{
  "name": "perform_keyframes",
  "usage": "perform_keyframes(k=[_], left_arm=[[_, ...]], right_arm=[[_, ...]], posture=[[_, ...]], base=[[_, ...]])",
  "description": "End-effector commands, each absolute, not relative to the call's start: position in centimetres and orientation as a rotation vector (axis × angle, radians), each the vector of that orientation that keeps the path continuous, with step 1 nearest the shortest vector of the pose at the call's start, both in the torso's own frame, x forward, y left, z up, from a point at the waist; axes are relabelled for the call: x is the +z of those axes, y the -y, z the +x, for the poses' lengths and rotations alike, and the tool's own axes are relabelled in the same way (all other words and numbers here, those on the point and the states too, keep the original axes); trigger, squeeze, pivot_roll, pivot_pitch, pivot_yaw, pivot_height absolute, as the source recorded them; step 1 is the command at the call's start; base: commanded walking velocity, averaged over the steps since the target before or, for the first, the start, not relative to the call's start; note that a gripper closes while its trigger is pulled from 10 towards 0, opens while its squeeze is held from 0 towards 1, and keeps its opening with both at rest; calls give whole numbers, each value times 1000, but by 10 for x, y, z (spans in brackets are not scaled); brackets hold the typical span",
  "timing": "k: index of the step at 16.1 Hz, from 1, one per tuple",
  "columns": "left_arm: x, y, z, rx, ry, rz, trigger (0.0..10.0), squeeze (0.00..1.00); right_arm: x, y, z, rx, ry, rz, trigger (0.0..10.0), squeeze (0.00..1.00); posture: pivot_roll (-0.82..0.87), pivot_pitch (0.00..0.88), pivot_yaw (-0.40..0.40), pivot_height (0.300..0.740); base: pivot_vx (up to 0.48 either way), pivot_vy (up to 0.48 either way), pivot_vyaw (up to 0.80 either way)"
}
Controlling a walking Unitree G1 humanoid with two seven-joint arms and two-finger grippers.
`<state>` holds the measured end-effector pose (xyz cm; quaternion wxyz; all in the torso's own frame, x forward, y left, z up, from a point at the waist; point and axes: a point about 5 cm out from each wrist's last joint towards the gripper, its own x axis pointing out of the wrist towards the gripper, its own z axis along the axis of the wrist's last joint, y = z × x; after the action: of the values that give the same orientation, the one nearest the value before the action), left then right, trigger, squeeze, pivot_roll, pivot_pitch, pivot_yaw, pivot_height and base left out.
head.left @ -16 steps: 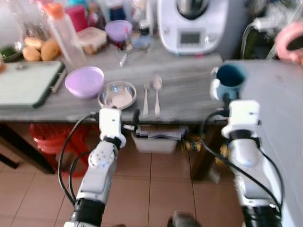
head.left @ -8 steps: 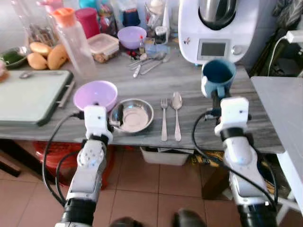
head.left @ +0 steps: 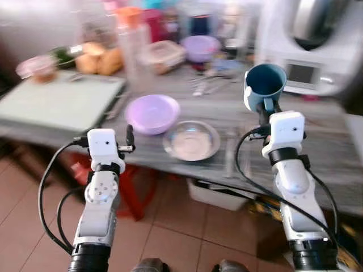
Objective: Setting the table
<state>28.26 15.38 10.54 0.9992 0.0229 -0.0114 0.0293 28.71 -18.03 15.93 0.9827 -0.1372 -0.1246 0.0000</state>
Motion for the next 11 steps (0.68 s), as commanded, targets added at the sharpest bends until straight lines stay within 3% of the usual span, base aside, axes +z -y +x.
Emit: perform_keyframes(k=[1,6,11], left_arm=[[112,-154,282,48,40,58,10000,0],[107,-150,275,28,4,51,10000,0],[105,-154,265,9,-21,69,10000,0]], right_arm=[[168,179,291,17,285,-264,10000,0],[165,186,300,30,245,-251,10000,0],[159,207,315,-59,179,-262,10000,0]], posture=[[-55,0,53,740],[-46,0,55,740],[-26,0,60,740]], base=[[0,0,800],[0,0,785],[0,0,0]])
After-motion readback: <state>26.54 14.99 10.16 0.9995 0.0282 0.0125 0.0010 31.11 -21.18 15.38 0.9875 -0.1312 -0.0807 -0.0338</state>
